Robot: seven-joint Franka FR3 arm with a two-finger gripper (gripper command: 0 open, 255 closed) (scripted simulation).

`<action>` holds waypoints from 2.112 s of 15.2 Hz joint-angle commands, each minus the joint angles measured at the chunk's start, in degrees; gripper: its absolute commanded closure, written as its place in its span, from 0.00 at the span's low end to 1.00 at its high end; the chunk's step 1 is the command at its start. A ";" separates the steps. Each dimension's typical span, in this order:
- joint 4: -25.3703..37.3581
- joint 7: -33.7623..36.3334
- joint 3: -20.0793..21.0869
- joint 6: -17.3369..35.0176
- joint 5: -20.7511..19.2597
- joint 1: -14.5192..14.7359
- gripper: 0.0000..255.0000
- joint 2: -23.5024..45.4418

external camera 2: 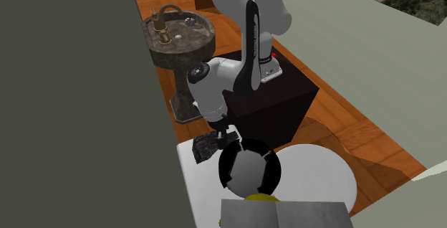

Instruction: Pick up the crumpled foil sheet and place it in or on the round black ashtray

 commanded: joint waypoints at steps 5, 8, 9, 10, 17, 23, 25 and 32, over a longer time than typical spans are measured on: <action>-0.09 0.01 0.13 0.05 0.00 0.14 1.00 0.13; -0.08 0.02 0.13 0.04 0.00 0.15 1.00 0.14; -0.08 0.02 0.13 0.05 0.00 0.15 1.00 0.14; 0.00 0.04 0.10 0.00 -0.04 0.16 1.00 0.18; 0.08 -0.92 1.76 -5.05 2.61 -1.25 1.00 -5.14; 0.67 -1.67 2.66 -9.61 4.73 -2.11 1.00 -9.46; 0.96 -1.88 2.85 -11.17 5.37 -2.33 1.00 -10.84; 2.40 -2.44 3.16 -16.71 7.29 -2.91 1.00 -15.32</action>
